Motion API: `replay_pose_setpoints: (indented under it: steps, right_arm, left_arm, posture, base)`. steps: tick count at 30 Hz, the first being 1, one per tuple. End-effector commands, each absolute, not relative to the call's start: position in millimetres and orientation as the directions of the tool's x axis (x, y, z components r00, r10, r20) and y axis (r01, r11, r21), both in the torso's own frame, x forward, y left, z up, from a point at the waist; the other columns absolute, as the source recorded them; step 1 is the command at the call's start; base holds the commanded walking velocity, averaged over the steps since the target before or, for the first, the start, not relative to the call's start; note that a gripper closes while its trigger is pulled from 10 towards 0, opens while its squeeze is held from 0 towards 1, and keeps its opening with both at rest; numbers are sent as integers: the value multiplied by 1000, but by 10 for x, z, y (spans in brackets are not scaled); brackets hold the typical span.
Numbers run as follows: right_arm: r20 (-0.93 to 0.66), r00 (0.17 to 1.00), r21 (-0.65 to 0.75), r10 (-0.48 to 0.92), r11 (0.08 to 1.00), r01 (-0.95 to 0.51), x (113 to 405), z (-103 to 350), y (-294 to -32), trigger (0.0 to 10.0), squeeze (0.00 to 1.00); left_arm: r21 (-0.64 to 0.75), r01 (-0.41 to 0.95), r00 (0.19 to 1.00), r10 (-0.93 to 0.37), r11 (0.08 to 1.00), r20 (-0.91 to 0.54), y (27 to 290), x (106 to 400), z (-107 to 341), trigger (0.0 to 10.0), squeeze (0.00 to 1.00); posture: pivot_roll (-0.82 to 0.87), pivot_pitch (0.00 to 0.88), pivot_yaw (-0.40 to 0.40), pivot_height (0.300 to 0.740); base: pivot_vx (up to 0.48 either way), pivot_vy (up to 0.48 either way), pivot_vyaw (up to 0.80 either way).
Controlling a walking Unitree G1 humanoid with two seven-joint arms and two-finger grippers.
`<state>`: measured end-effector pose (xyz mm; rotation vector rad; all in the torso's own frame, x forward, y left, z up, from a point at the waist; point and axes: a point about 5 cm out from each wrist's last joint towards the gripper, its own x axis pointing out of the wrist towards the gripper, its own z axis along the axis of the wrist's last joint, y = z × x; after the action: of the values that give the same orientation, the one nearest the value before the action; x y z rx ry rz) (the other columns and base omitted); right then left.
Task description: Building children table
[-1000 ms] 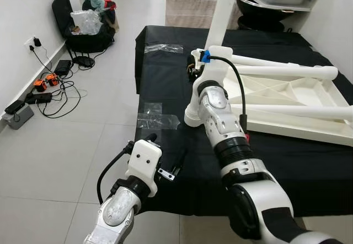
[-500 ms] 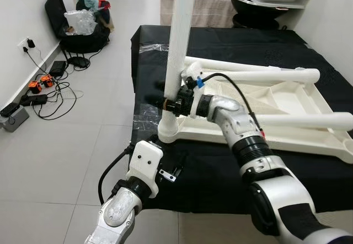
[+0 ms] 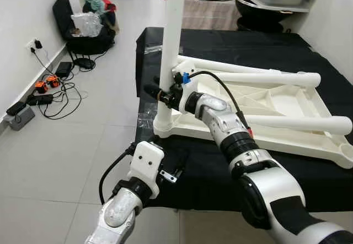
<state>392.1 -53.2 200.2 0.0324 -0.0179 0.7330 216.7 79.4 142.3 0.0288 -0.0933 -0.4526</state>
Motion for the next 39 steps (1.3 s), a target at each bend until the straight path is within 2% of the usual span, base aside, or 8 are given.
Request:
replay_pose_setpoints:
  steps: [1, 12, 13, 18, 19, 22, 23, 39]
  right_arm:
    - [32, 927, 81, 374, 923, -376, 4038, 2037, -822, 0, 0]
    - [-11, 985, 174, -175, 969, 174, 3866, 1973, -871, 0, 0]
    - [-9, 989, 175, -150, 973, 150, 3874, 1988, -820, 10000, 0]
    - [55, 994, 192, -91, 978, 79, 3891, 2104, -705, 10000, 16]
    - [132, 990, 185, -58, 982, 33, 3877, 2214, -684, 10000, 1000]
    - [176, 984, 148, -37, 989, 11, 3861, 2298, -679, 10000, 1000]
    - [182, 983, 146, 18, 988, -45, 3885, 2313, -683, 10000, 0]
    - [17, 380, 68, 925, 378, -923, 3676, 1981, -637, 10000, 0]
  left_arm:
    - [52, 435, 897, -438, 899, 65, 796, 2165, 1381, 10000, 0]
    - [54, 436, 896, -439, 898, 66, 797, 2171, 1379, 10000, 0]
    - [54, 436, 896, -439, 898, 66, 795, 2170, 1378, 10000, 0]
    - [52, 437, 896, -439, 898, 66, 790, 2172, 1379, 10000, 0]
    - [51, 437, 896, -439, 898, 66, 788, 2172, 1379, 10000, 0]
    - [50, 436, 896, -439, 899, 66, 788, 2172, 1377, 10000, 0]
    - [50, 436, 896, -439, 898, 66, 787, 2173, 1377, 10000, 0]
    - [50, 439, 895, -442, 897, 65, 791, 2165, 1370, 10000, 0]
  posture:
    - [81, 38, -105, 740]
    - [82, 35, -109, 740]
    - [82, 35, -109, 740]
    - [79, 35, -110, 740]
    - [79, 35, -110, 740]
    - [79, 35, -110, 740]
    - [77, 34, -110, 740]
    - [85, 31, -108, 740]
  base:
    - [0, 0, 0]
    - [0, 0, 0]
    - [0, 0, 0]
    - [0, 0, 0]
    - [0, 0, 0]
    - [0, 0, 0]
    - [0, 0, 0]
    - [0, 0, 0]
